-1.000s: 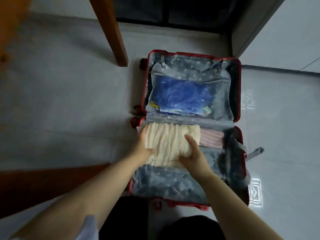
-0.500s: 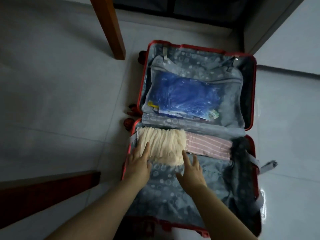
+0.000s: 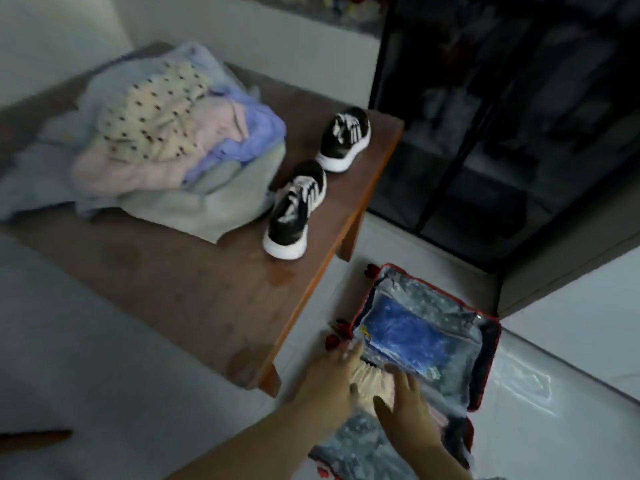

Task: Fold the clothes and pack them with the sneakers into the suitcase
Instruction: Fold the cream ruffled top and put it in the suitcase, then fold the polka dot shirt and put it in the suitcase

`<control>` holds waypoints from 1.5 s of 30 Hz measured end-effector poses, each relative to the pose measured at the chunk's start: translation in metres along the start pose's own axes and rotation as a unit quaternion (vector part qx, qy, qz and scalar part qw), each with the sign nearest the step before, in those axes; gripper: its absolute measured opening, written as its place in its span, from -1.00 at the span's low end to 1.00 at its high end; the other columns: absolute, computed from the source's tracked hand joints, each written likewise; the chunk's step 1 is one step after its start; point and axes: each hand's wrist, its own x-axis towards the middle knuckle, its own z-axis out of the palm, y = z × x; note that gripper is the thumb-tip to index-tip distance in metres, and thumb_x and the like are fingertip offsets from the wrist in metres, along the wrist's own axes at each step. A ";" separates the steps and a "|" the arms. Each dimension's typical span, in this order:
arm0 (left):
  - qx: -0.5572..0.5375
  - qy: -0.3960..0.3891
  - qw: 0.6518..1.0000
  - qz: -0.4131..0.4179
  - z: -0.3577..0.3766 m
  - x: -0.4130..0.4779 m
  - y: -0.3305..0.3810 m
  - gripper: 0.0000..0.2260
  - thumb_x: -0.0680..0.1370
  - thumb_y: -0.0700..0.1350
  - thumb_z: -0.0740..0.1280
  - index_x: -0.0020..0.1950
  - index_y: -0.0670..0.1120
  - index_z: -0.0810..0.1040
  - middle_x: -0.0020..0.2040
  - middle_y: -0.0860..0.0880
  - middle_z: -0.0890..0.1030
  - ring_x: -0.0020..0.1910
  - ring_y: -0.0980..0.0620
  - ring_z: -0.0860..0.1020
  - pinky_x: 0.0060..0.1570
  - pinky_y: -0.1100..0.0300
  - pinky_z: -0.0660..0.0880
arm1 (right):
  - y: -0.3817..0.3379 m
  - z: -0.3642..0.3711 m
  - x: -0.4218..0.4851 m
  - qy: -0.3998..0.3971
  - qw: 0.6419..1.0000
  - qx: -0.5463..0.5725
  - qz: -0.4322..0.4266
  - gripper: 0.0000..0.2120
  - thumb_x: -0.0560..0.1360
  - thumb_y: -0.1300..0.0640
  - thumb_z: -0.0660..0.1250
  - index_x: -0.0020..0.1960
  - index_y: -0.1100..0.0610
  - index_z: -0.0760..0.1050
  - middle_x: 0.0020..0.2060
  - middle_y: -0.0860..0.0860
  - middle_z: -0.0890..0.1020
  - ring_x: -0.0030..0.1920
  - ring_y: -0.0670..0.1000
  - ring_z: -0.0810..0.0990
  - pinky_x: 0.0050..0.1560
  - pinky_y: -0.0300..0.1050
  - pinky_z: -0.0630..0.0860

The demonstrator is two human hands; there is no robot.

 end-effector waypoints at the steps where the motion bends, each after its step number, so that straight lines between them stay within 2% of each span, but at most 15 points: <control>1: -0.020 0.023 0.999 0.022 -0.022 -0.011 0.003 -0.39 0.58 -0.11 0.15 0.54 0.06 -0.11 0.53 -0.02 0.10 0.44 -0.06 0.19 0.42 0.08 0.13 | -0.019 -0.010 -0.001 0.022 1.000 0.005 -0.020 -0.45 0.48 0.14 0.32 0.42 0.08 0.21 0.37 0.05 0.30 0.35 0.07 0.35 0.28 -0.13 0.30; 4: -0.078 0.107 0.990 0.057 -0.076 -0.041 -0.007 -0.43 0.57 -0.12 0.16 0.53 0.04 0.02 0.49 -0.03 0.20 0.41 -0.03 0.23 0.37 0.18 0.17 | -0.081 -0.022 0.002 0.067 0.995 0.042 -0.057 -0.51 0.45 0.23 0.37 0.34 0.10 0.32 0.19 0.04 0.42 0.27 0.10 0.41 0.18 -0.14 0.34; 7: -0.087 0.151 0.983 0.051 -0.119 -0.062 -0.034 -0.43 0.60 -0.07 0.16 0.53 0.07 -0.05 0.52 0.00 0.13 0.45 -0.01 0.19 0.40 0.19 0.15 | -0.146 -0.006 0.009 0.111 0.983 0.131 -0.066 -0.63 0.43 0.25 0.38 0.15 0.00 0.38 0.02 0.04 0.44 0.07 0.07 0.49 0.04 -0.17 0.37; 10: -0.103 0.146 0.982 0.062 -0.170 -0.083 -0.090 -0.37 0.59 -0.06 0.20 0.52 0.12 -0.12 0.51 0.01 0.14 0.41 -0.01 0.25 0.31 0.23 0.23 | -0.215 0.026 0.021 0.141 0.968 0.196 -0.071 -0.68 0.44 0.26 0.34 0.08 -0.02 0.34 0.04 0.07 0.47 0.02 0.09 0.51 0.01 0.03 0.48; 17: -0.023 0.225 0.974 0.002 -0.308 -0.097 -0.254 -0.39 0.58 -0.11 0.20 0.53 0.04 -0.06 0.45 -0.01 0.27 0.22 0.01 0.45 0.05 0.28 0.37 | -0.365 0.073 0.057 0.133 0.949 0.248 -0.143 -0.63 0.44 0.31 0.32 0.12 -0.04 0.34 0.12 0.02 0.42 0.03 -0.02 0.44 -0.04 -0.25 0.39; 20: 0.014 0.200 0.980 0.007 -0.347 -0.078 -0.284 -0.36 0.56 -0.17 0.21 0.53 -0.02 -0.07 0.45 -0.12 0.26 0.30 -0.08 0.39 0.21 0.13 0.37 | -0.405 0.073 0.073 0.121 0.952 0.223 -0.172 -0.58 0.43 0.31 0.35 0.15 -0.08 0.34 0.13 -0.07 0.36 0.09 -0.08 0.41 -0.04 -0.37 0.36; 25: 0.044 0.209 0.977 0.001 -0.393 -0.020 -0.310 -0.34 0.53 -0.20 0.24 0.53 -0.03 -0.03 0.37 -0.18 0.36 0.28 -0.13 0.40 0.26 0.02 0.36 | -0.444 0.061 0.120 0.134 0.957 0.147 -0.212 -0.62 0.47 0.17 0.36 0.25 0.06 0.37 0.11 -0.08 0.39 0.08 -0.11 0.42 0.12 -0.21 0.40; 28: 0.086 0.237 0.968 0.009 -0.415 0.004 -0.316 -0.37 0.54 -0.15 0.25 0.52 -0.06 0.00 0.39 -0.16 0.32 0.34 -0.12 0.31 0.34 0.07 0.24 | -0.461 0.053 0.159 0.122 0.960 0.114 -0.227 -0.61 0.47 0.17 0.36 0.27 0.09 0.40 0.12 0.03 0.46 0.07 -0.04 0.45 0.17 -0.10 0.43; 31: 0.142 0.247 0.958 0.022 -0.439 0.029 -0.318 -0.44 0.57 -0.12 0.23 0.51 -0.05 0.06 0.43 -0.07 0.28 0.40 -0.04 0.21 0.38 0.17 0.07 | -0.486 0.046 0.197 0.100 0.970 0.102 -0.195 -0.56 0.49 0.10 0.33 0.34 0.05 0.33 0.19 0.11 0.47 0.11 0.07 0.50 0.11 -0.14 0.42; 34: 0.171 0.283 0.943 0.035 -0.460 0.063 -0.328 -0.51 0.55 -0.11 0.26 0.46 -0.05 0.23 0.42 -0.04 0.32 0.41 -0.03 0.23 0.39 0.17 0.05 | -0.510 0.044 0.230 0.075 0.981 0.108 -0.142 -0.49 0.54 0.04 0.26 0.44 0.04 0.19 0.32 0.13 0.40 0.24 0.13 0.45 0.16 -0.07 0.40; 36: 0.181 0.288 0.940 0.023 -0.466 0.081 -0.333 -0.53 0.53 -0.07 0.29 0.43 -0.05 0.29 0.41 -0.04 0.34 0.40 -0.04 0.25 0.41 0.15 0.07 | -0.519 0.047 0.242 0.066 0.981 0.155 -0.101 -0.50 0.55 0.05 0.24 0.44 0.04 0.19 0.29 0.11 0.44 0.21 0.13 0.48 0.14 -0.05 0.44; 39: 0.186 0.289 0.939 0.004 -0.472 0.101 -0.332 -0.38 0.51 0.04 0.32 0.50 0.00 0.13 0.44 -0.06 0.26 0.43 -0.06 0.17 0.45 0.08 0.03 | -0.521 0.051 0.253 0.135 0.968 0.205 -0.059 -0.68 0.53 0.07 0.27 0.27 0.07 0.43 0.05 0.06 0.61 0.02 0.08 0.56 -0.08 -0.17 0.42; 42: 0.215 0.280 0.935 0.021 -0.485 0.122 -0.325 -0.22 0.47 0.16 0.32 0.53 0.05 -0.06 0.48 -0.11 0.14 0.47 -0.12 0.09 0.46 0.00 -0.02 | -0.516 0.040 0.245 0.217 0.933 0.283 -0.048 -0.86 0.51 0.14 0.32 0.04 0.13 0.57 -0.17 -0.01 0.58 -0.21 -0.10 0.54 -0.17 -0.32 0.42; 43: 0.232 0.258 0.938 0.014 -0.490 0.129 -0.322 -0.23 0.45 0.20 0.31 0.53 0.06 -0.02 0.48 -0.12 0.14 0.47 -0.14 0.09 0.46 -0.01 -0.01 | -0.512 0.035 0.236 0.234 0.916 0.321 -0.054 -0.92 0.50 0.17 0.34 -0.03 0.12 0.58 -0.22 -0.01 0.57 -0.29 -0.17 0.51 -0.24 -0.40 0.40; 45: 0.275 0.203 0.940 -0.019 -0.499 0.139 -0.317 -0.39 0.44 0.24 0.30 0.41 -0.01 0.31 0.38 -0.14 0.31 0.39 -0.18 0.22 0.41 -0.01 0.12 | -0.500 0.023 0.214 0.289 0.880 0.372 -0.063 -0.94 0.49 0.21 0.34 -0.15 0.10 0.55 -0.32 0.00 0.57 -0.40 -0.19 0.48 -0.33 -0.41 0.39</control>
